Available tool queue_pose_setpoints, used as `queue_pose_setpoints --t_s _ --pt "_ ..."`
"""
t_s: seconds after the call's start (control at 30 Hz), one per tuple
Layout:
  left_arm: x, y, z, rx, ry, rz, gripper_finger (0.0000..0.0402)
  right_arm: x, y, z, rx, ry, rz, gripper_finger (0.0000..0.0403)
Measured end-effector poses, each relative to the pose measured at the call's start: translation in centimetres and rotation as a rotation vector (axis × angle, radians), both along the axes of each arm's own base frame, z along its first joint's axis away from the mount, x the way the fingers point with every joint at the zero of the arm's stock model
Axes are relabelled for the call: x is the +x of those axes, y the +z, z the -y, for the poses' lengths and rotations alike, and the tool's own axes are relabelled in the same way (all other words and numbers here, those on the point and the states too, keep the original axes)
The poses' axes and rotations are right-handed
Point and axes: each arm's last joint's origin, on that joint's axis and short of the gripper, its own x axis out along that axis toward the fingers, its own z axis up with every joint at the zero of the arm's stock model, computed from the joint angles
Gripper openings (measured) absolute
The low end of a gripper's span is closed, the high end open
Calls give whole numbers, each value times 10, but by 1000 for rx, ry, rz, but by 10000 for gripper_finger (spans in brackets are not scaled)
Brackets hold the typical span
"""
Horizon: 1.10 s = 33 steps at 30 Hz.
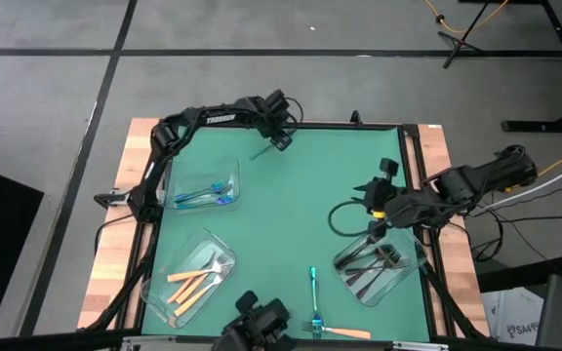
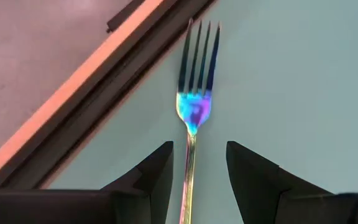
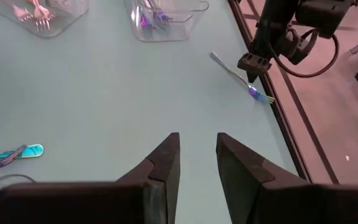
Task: Sort silverware by color (type)
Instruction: Put the top blue fork into the top left transparent bin
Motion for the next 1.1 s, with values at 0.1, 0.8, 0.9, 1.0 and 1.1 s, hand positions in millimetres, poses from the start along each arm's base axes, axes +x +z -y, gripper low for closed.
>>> queue_pose_setpoints --t_s 0.1,0.8,0.9,1.0,1.1 --pt "2 -5 3 -14 -7 -18 142 4 -3 -2 -7 1 -15 95" --pt "5 -14 7 -31 -1 -40 142 8 -6 -4 -13 1 -31 95" --pt "3 -14 5 -47 18 -35 142 8 -6 -4 -13 1 -31 95" --pt "-1 -16 3 -75 45 -53 142 8 -6 -4 -13 1 -31 95" --pt "-8 -18 2 -108 72 -91 142 8 -6 -4 -13 1 -31 95"
